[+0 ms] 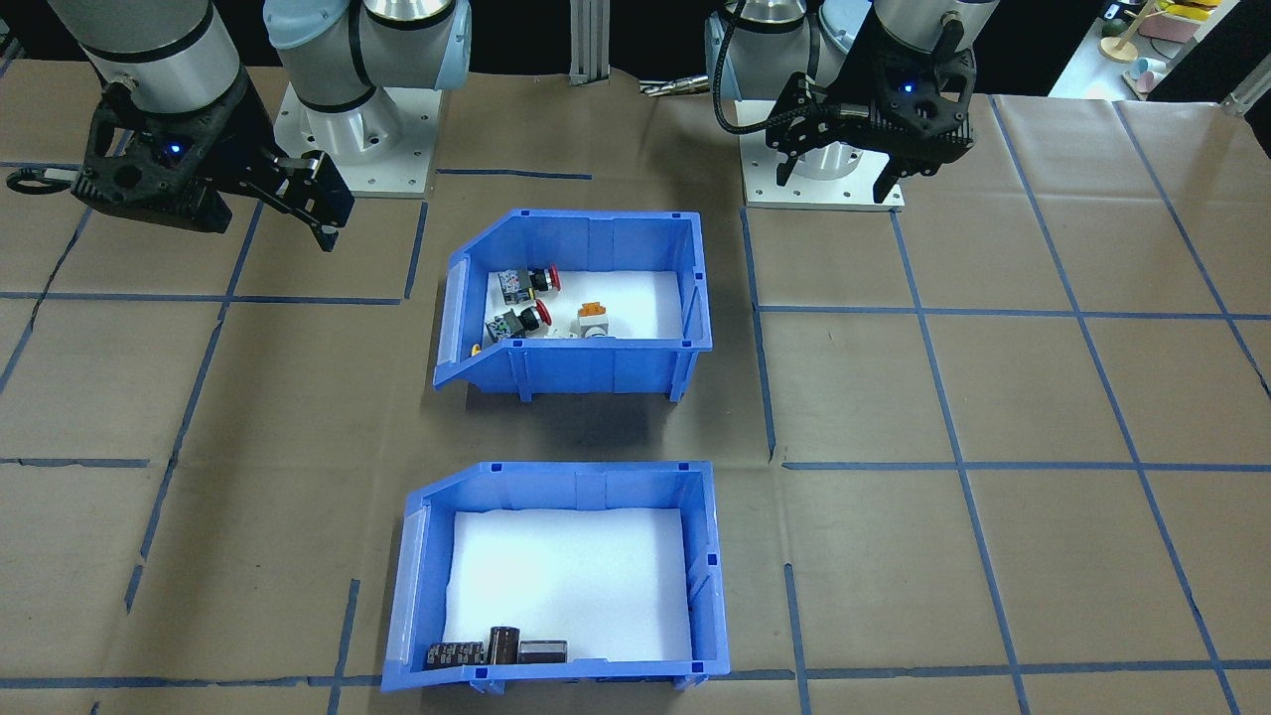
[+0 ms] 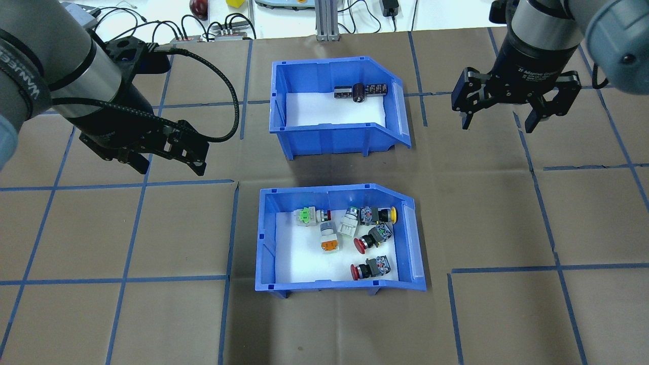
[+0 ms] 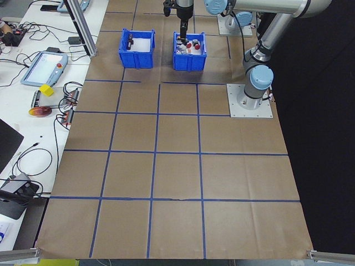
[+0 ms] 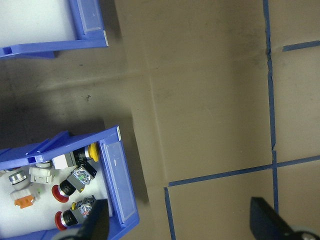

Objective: Place button box in front

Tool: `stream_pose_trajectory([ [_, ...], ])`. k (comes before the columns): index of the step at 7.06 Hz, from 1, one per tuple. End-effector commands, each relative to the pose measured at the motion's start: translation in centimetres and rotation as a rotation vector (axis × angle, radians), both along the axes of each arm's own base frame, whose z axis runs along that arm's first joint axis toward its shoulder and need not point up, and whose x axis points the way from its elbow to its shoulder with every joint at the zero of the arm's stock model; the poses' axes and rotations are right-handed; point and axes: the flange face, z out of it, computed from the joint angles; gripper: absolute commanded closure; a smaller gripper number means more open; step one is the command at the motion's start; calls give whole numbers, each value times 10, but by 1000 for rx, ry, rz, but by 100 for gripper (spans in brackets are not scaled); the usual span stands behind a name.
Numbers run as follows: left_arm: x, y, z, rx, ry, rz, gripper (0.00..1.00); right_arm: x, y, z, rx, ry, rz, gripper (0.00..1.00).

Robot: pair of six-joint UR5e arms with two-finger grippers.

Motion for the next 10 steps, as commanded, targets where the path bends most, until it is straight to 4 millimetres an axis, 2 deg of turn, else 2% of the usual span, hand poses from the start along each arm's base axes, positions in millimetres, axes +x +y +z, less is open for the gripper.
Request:
stream_pose_trajectory([
  [1,0,2,0,1,-4,-5,1,0,0,-1,2,0,-1,0],
  [6,0,-1,4,-9,0,0,1,4,2,2,8,0,10,0],
  [7,0,-2,-6,11,-4,0,1,5,-4,-5,19,-3,34,0],
  [8,1,1,-6,12,-6,-1,1,5,-7,-6,17,-10,125,0],
  [9,0,0,-3,5,0,0,1,13,-9,-10,21,-68,225,0],
  [10,-1,2,-5,14,3,1,1,22,-19,-19,10,-150,320,0],
])
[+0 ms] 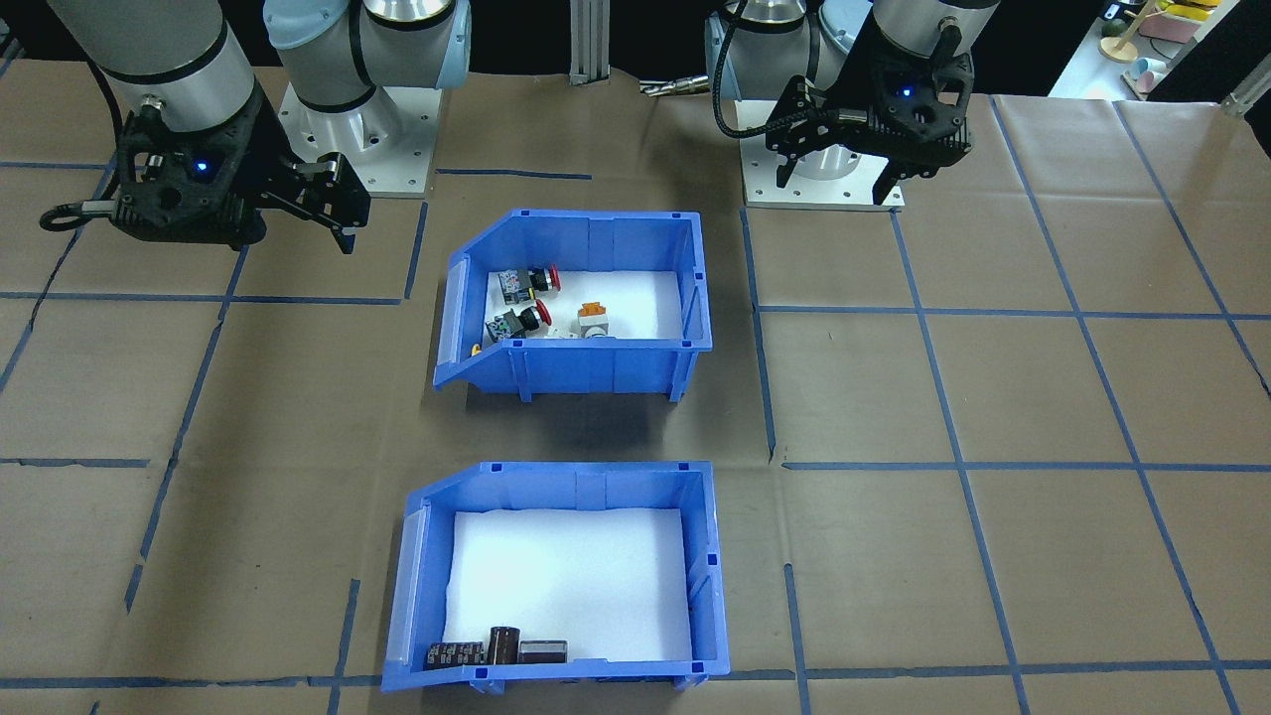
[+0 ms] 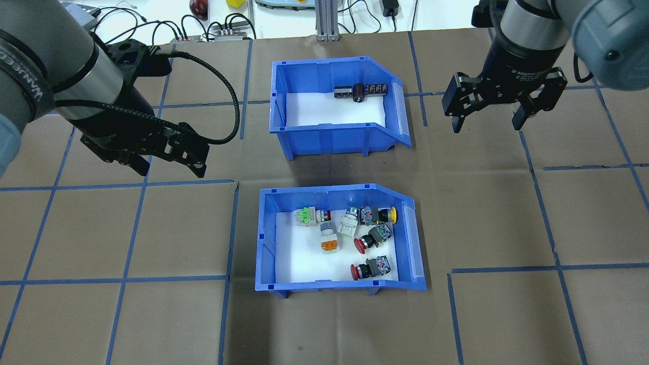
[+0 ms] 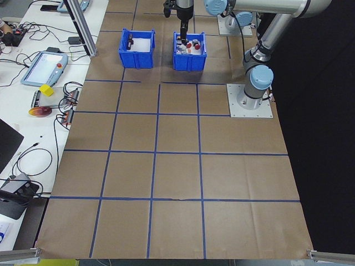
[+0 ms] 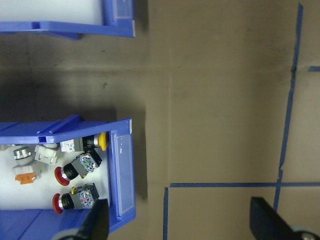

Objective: Place button box in front

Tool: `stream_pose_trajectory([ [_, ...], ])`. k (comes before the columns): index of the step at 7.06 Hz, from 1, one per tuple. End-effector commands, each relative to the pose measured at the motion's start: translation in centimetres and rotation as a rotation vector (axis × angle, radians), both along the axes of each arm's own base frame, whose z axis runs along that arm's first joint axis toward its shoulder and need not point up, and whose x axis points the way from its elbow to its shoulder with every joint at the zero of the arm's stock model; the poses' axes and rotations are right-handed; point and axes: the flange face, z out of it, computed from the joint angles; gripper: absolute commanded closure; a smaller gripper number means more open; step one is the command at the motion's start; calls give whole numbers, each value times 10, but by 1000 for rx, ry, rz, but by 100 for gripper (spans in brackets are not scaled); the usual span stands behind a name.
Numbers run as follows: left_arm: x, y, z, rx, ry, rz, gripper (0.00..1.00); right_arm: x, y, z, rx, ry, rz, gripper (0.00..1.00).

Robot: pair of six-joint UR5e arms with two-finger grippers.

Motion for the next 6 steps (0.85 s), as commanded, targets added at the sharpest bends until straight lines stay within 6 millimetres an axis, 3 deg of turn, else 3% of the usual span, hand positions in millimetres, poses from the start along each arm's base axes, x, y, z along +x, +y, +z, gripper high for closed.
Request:
stream_pose_trajectory([
  [1,-1,3,0,6,4,7,1,7,-29,-12,-12,-69,228,0],
  [2,-3,5,-1,11,-1,54,1,7,-58,-10,-22,-39,325,0],
  [3,-5,6,-1,15,-2,109,1,30,-83,-13,-32,-42,496,0],
  [4,-5,11,3,6,-5,144,1,64,-109,-28,-31,-33,677,0],
  [5,-5,22,1,10,-7,187,1,120,-126,-50,-13,-41,874,0],
  [6,-6,41,-15,35,-10,266,1,165,-138,-56,-27,20,993,0],
])
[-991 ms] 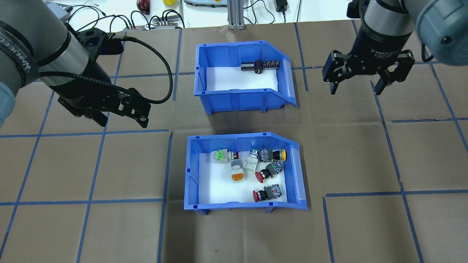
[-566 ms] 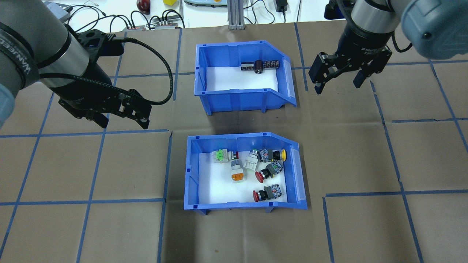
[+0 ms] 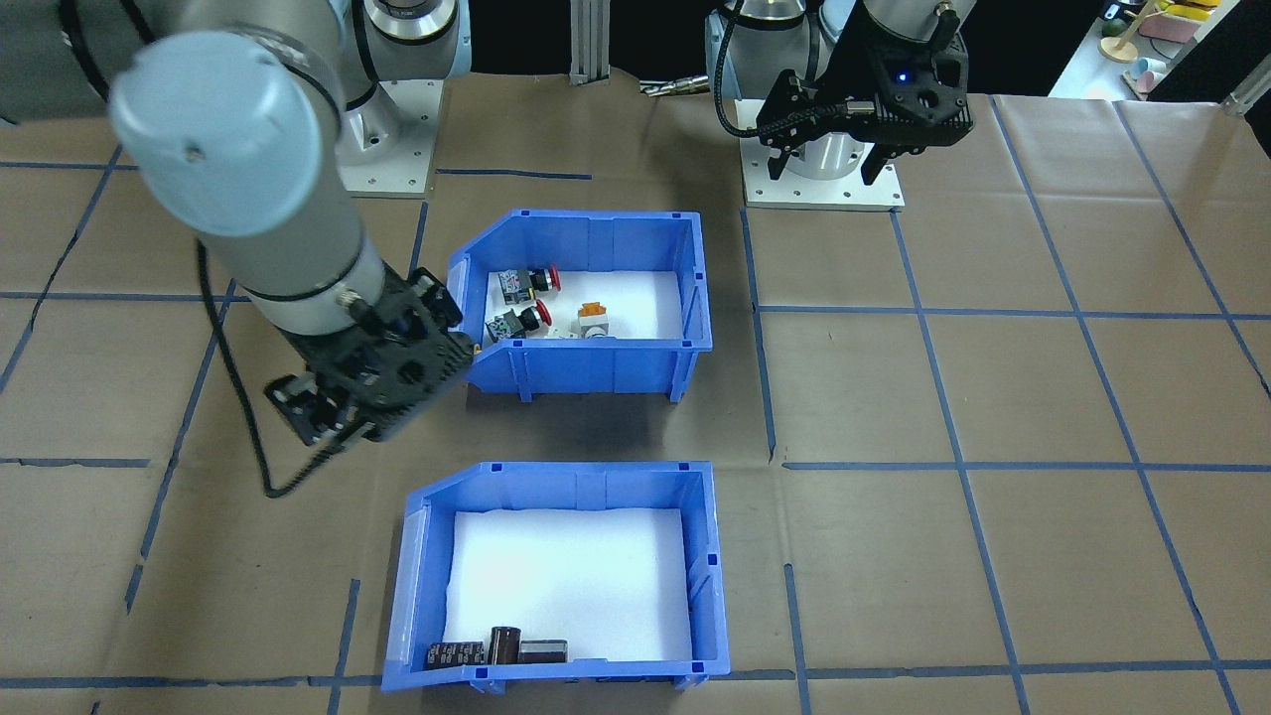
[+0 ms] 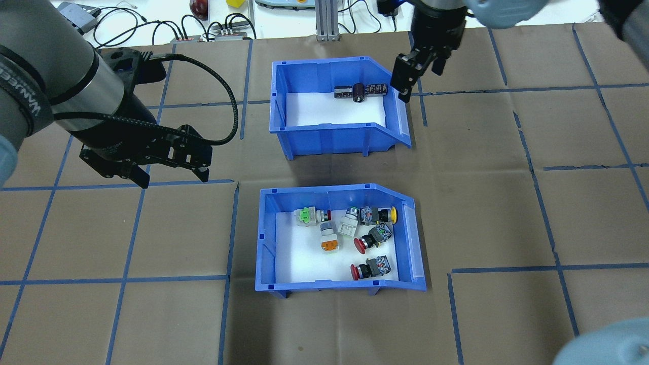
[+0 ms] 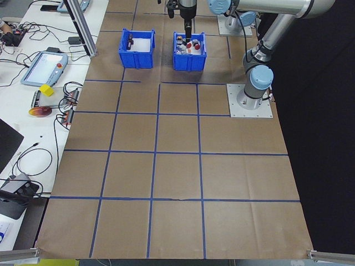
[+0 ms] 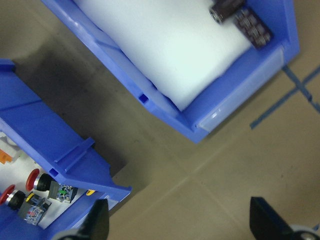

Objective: Place button box in front

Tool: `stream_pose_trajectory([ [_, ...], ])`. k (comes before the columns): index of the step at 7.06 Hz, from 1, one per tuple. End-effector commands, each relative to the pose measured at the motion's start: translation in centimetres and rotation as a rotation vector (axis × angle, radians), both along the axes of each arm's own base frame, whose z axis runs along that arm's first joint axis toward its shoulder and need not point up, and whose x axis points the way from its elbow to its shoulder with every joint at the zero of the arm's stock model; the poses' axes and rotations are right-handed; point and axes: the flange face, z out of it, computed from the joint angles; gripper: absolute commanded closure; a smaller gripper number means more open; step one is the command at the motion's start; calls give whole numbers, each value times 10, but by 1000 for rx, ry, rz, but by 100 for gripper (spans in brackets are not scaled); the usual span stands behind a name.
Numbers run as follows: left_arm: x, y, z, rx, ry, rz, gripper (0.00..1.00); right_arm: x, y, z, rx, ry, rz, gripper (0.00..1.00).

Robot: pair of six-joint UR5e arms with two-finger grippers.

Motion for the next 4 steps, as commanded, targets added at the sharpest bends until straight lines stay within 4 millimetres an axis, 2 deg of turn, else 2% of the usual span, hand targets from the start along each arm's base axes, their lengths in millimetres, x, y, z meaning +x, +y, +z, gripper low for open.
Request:
stream_pose_trajectory([
  [1,-6,38,-32,59,12,201,1,95,-22,-20,-53,101,319,0],
  [2,-23,50,-44,54,65,332,1,132,-22,-34,-49,111,409,0],
  [4,-68,77,-76,81,49,672,1,168,-10,-52,-18,55,527,0],
])
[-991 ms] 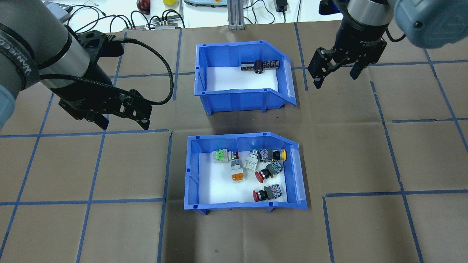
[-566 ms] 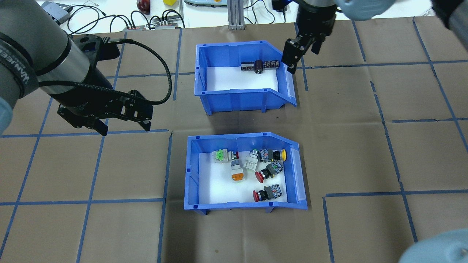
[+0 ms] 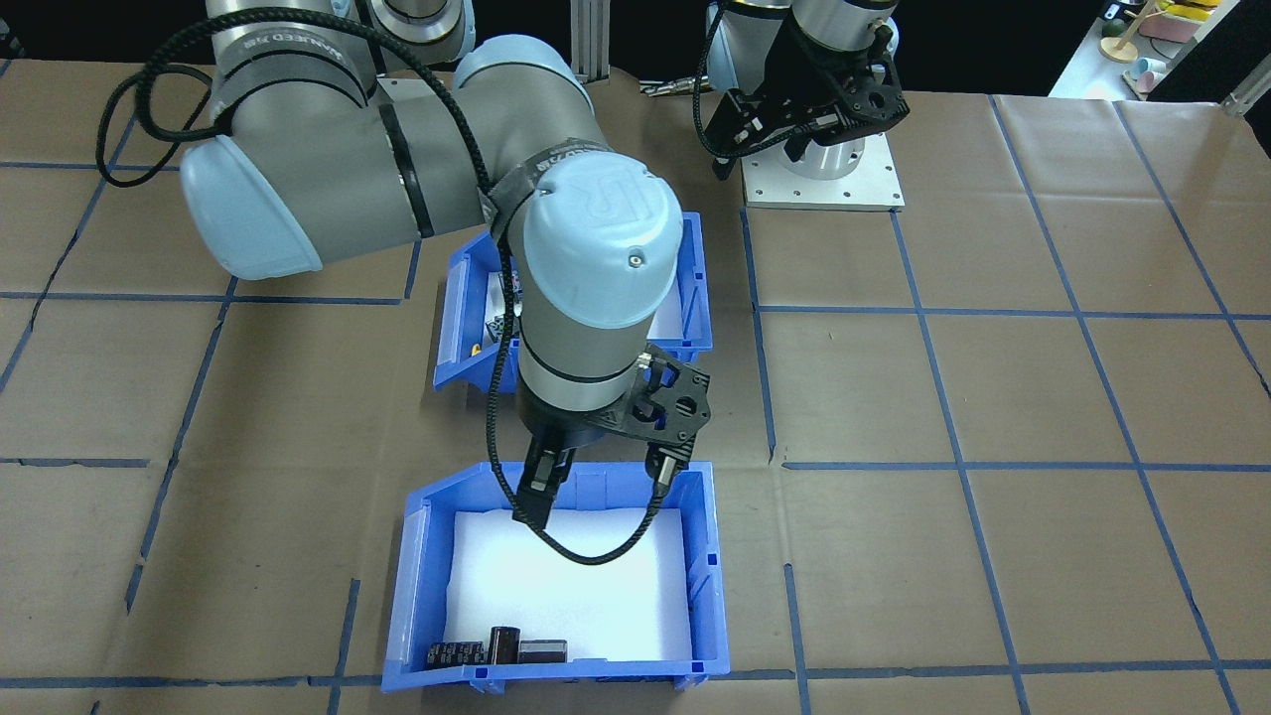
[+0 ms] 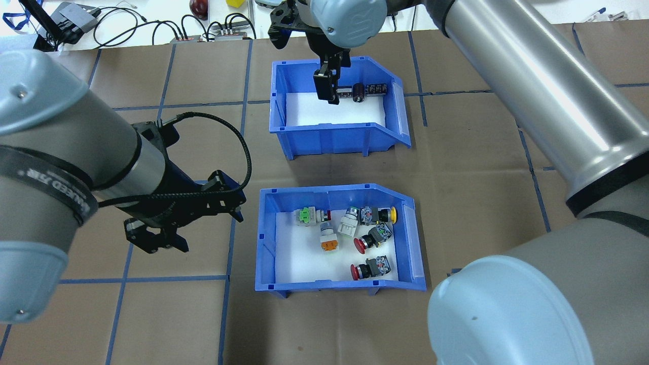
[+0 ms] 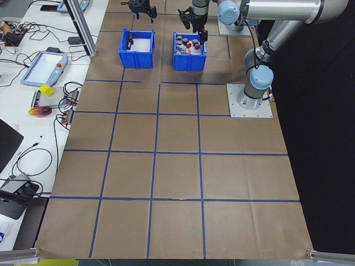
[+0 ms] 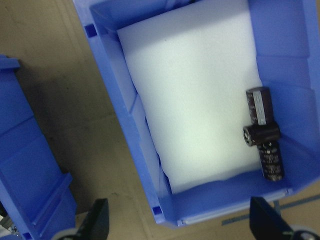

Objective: Place button box in front

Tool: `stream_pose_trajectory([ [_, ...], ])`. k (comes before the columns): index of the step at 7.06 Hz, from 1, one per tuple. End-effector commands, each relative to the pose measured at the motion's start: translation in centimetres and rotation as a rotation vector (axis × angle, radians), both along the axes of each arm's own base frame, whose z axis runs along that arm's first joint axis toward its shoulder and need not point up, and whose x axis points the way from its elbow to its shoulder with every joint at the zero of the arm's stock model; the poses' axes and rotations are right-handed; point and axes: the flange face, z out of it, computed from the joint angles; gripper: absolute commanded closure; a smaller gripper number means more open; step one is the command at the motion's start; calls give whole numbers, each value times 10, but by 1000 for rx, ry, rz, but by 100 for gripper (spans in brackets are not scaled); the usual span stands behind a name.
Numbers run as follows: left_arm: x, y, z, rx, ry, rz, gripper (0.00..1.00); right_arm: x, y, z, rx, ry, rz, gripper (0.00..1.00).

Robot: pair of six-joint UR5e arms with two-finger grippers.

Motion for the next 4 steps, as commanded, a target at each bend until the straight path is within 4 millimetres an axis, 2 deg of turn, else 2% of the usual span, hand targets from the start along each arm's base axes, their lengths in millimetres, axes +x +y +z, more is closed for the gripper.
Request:
stream_pose_trajectory([
  [1,-39,32,-44,83,-25,491,2,34,15,-19,52,-31,139,1],
  [2,-45,50,-73,142,-57,562,1,35,19,-28,79,-29,220,3],
  [3,-48,53,-78,136,-52,600,1,32,20,-39,92,-23,224,4],
  [4,-61,55,-77,161,-30,793,1,29,18,-54,76,-27,218,4],
])
